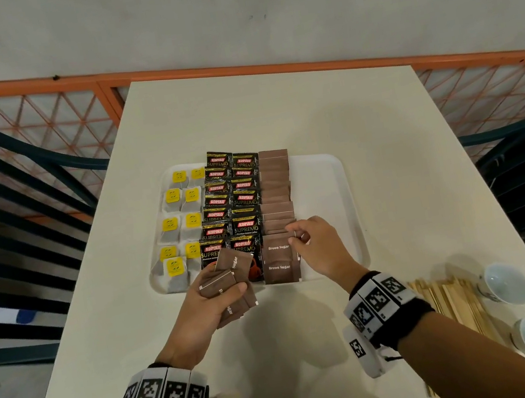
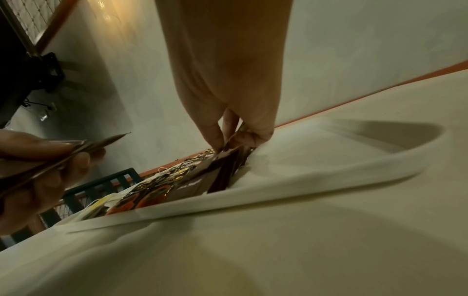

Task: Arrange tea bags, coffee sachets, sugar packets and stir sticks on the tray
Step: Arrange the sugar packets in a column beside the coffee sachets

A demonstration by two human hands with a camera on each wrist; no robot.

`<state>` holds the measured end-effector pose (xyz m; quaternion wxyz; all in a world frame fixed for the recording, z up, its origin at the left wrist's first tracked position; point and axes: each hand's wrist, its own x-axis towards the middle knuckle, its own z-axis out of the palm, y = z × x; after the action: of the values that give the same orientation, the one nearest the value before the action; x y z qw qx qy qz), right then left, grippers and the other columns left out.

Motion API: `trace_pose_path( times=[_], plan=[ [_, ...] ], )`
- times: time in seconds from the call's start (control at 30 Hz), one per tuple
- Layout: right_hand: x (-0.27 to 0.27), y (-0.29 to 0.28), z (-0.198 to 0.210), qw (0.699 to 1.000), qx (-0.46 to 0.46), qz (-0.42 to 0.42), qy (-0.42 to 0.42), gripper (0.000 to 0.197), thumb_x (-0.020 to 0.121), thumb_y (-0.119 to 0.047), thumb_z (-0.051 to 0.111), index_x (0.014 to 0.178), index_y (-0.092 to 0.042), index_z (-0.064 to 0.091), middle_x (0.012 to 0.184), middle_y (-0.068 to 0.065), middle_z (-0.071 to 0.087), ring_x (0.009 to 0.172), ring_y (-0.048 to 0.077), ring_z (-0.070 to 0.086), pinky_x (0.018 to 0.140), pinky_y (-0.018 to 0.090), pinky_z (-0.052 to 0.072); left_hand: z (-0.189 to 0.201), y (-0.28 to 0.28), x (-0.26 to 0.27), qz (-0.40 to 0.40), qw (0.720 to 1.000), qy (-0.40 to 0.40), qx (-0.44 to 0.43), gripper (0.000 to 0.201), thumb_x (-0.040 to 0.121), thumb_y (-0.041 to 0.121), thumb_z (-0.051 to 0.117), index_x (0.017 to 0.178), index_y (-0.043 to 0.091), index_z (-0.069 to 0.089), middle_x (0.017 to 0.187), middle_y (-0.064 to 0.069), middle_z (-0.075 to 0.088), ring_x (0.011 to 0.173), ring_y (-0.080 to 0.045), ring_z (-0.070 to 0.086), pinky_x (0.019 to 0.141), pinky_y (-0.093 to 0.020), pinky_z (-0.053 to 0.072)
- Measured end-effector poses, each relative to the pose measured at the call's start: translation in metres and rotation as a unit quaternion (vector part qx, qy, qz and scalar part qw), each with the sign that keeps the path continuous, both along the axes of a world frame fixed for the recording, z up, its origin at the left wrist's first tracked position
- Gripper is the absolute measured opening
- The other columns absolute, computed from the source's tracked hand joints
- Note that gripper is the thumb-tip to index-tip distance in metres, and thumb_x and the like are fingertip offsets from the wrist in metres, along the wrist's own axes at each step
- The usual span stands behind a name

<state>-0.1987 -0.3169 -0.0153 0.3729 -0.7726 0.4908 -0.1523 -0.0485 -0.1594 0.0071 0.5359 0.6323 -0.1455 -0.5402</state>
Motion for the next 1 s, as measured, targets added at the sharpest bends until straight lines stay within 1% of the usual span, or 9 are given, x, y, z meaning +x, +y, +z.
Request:
trace_pose_path(
  times=[0.13,0.2,0.27,0.33,0.47,0.63,0.77,0.9,1.0],
  plan=[
    [0.001,0.003,0.004,1.000,-0.021,-0.013,0.006,0.027,0.091,-0.015,0.056,0.117,-0.014,0.061,0.108,0.005,0.048,0.089,0.011,0.050,0.084,0.008,0.037,0.002,-0.004,-0.002,-0.005,1.000,0.000,-0.002,0.032,0.077,0.000,0.068,0.102,0.020,0.061,0.093,-0.008,0.071,0.087,-0.022,0.067,0.068,-0.032,0.056],
    [0.002,0.009,0.014,0.999,-0.029,-0.008,-0.018,0.024,0.093,-0.020,0.052,0.114,-0.016,0.062,0.108,0.004,0.050,0.089,0.011,0.050,0.083,0.010,0.038,0.002,-0.006,-0.003,-0.012,1.000,0.001,-0.001,0.035,0.077,0.001,0.069,0.108,0.013,0.060,0.097,-0.013,0.071,0.090,-0.024,0.067,0.066,-0.032,0.057],
    [0.005,0.016,0.028,0.999,0.017,0.032,-0.036,0.023,0.093,-0.029,0.050,0.110,-0.019,0.063,0.102,-0.001,0.056,0.086,0.008,0.053,0.077,0.009,0.039,0.002,-0.009,-0.004,-0.016,1.000,0.000,-0.002,0.040,0.077,0.001,0.069,0.113,0.010,0.057,0.100,-0.014,0.070,0.086,-0.023,0.068,0.062,-0.029,0.055],
    [0.008,0.024,0.036,0.990,0.097,0.081,-0.055,0.024,0.090,-0.038,0.053,0.106,-0.024,0.063,0.100,-0.006,0.062,0.092,0.008,0.058,0.081,0.017,0.045,0.002,-0.013,-0.005,-0.014,1.000,-0.001,-0.007,0.042,0.077,0.000,0.069,0.116,0.010,0.056,0.099,-0.013,0.069,0.082,-0.022,0.068,0.057,-0.027,0.054],
    [0.014,0.028,0.039,0.980,0.155,0.080,-0.095,0.010,0.085,-0.028,0.065,0.094,-0.025,0.064,0.094,-0.001,0.067,0.088,0.012,0.060,0.082,0.027,0.048,0.003,-0.018,-0.009,-0.036,0.999,-0.011,-0.021,0.030,0.078,-0.002,0.067,0.102,0.015,0.059,0.085,-0.003,0.069,0.071,-0.014,0.068,0.053,-0.024,0.053],
    [0.011,0.022,0.040,0.960,0.230,0.058,-0.148,0.004,0.087,-0.014,0.062,0.091,-0.015,0.059,0.078,-0.002,0.063,0.066,0.006,0.059,0.060,0.013,0.048,0.005,-0.019,-0.008,-0.040,0.999,-0.017,-0.024,0.023,0.079,-0.002,0.066,0.094,0.014,0.059,0.073,0.002,0.071,0.066,-0.010,0.068,0.053,-0.024,0.053],
    [0.007,0.013,0.039,0.929,0.296,-0.001,-0.223,0.006,0.088,-0.003,0.058,0.091,-0.008,0.058,0.077,0.005,0.063,0.063,0.010,0.062,0.061,0.018,0.053,0.002,-0.017,-0.004,-0.009,1.000,-0.010,-0.014,0.032,0.077,0.000,0.068,0.106,0.009,0.059,0.085,-0.008,0.071,0.076,-0.017,0.069,0.056,-0.027,0.053],
    [0.004,-0.003,0.036,0.890,0.338,-0.136,-0.274,0.008,0.087,0.002,0.057,0.089,-0.006,0.057,0.078,0.009,0.063,0.059,0.012,0.062,0.057,0.017,0.055,0.000,-0.015,0.001,0.018,1.000,-0.002,-0.012,0.033,0.079,0.007,0.068,0.111,0.006,0.059,0.095,-0.015,0.068,0.086,-0.026,0.067,0.057,-0.026,0.053],
    [0.005,-0.008,0.030,0.905,0.319,-0.180,-0.217,0.007,0.086,-0.004,0.060,0.086,-0.010,0.056,0.079,0.006,0.064,0.063,0.013,0.062,0.052,0.017,0.047,-0.002,-0.016,0.003,0.048,0.999,0.002,-0.017,0.034,0.082,0.015,0.066,0.113,0.002,0.057,0.097,-0.013,0.069,0.085,-0.023,0.068,0.057,-0.025,0.053]
  ],
)
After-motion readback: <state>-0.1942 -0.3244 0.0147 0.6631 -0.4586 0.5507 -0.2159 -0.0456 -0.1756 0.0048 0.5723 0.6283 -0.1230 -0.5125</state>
